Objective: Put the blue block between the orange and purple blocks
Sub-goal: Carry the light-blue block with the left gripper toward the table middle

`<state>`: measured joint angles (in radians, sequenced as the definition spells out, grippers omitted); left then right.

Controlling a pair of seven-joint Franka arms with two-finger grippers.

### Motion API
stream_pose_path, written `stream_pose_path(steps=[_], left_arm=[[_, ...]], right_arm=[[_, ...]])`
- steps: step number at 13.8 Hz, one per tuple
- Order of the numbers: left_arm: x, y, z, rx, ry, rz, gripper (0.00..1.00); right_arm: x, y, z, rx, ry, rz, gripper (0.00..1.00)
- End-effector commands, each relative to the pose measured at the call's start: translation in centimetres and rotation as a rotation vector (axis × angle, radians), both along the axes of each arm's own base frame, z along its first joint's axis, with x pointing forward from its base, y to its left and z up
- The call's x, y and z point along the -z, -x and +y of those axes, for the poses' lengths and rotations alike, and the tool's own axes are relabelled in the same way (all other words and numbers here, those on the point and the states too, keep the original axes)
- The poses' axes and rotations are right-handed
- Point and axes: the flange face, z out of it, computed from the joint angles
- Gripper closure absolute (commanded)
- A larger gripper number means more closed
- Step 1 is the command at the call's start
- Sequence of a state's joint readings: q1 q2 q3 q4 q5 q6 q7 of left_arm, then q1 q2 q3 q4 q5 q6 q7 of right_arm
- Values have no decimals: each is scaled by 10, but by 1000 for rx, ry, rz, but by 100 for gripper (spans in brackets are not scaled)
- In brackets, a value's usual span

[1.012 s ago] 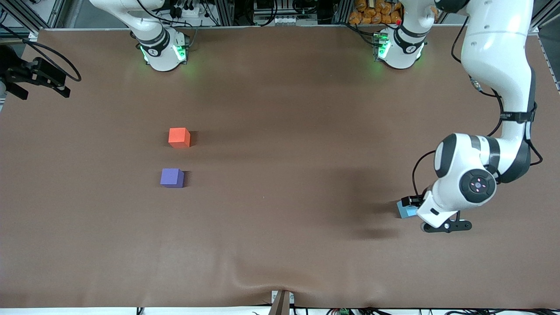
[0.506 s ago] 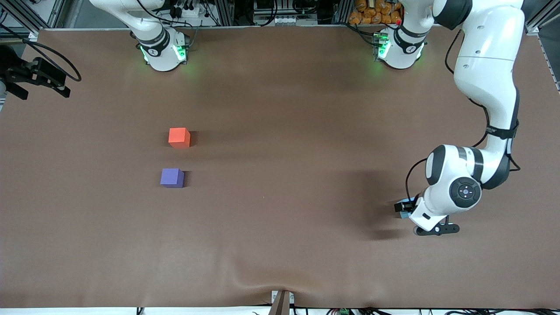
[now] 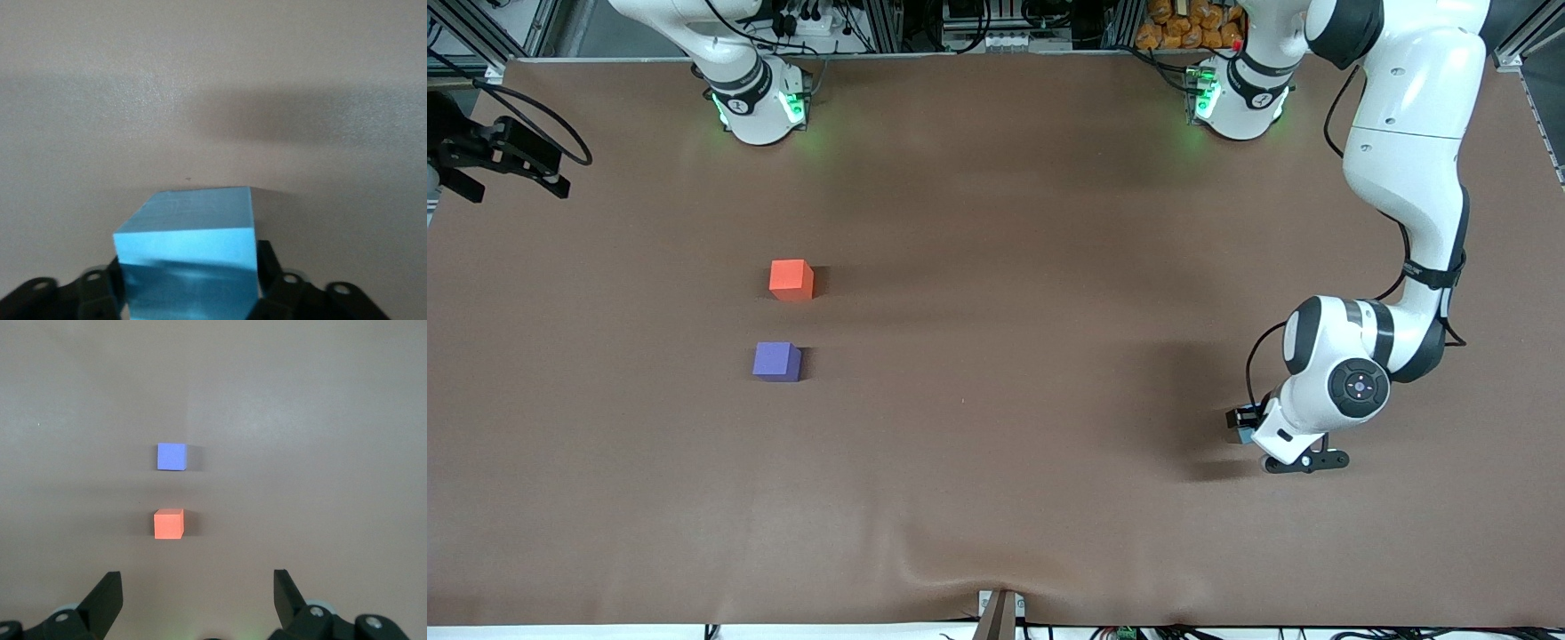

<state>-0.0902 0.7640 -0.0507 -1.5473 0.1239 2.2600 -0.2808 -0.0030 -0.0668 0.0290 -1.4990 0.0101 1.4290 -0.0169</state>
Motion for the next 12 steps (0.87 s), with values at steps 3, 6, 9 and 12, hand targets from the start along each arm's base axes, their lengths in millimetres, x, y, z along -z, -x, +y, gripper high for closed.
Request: stream_pose_path(steps=[3, 6, 9, 12], left_arm=[[-50, 12, -51, 65, 39, -44, 94], [-71, 51, -164, 171, 99, -44, 92], [-78, 128, -302, 174, 116, -35, 87], [-57, 221, -413, 149, 101, -7, 87]], right_arm=[[-4, -1, -3, -8, -14, 0, 0], [-4, -1, -3, -9, -15, 0, 0], [-4, -1, -3, -8, -14, 0, 0], [-3, -1, -3, -8, -14, 2, 0]])
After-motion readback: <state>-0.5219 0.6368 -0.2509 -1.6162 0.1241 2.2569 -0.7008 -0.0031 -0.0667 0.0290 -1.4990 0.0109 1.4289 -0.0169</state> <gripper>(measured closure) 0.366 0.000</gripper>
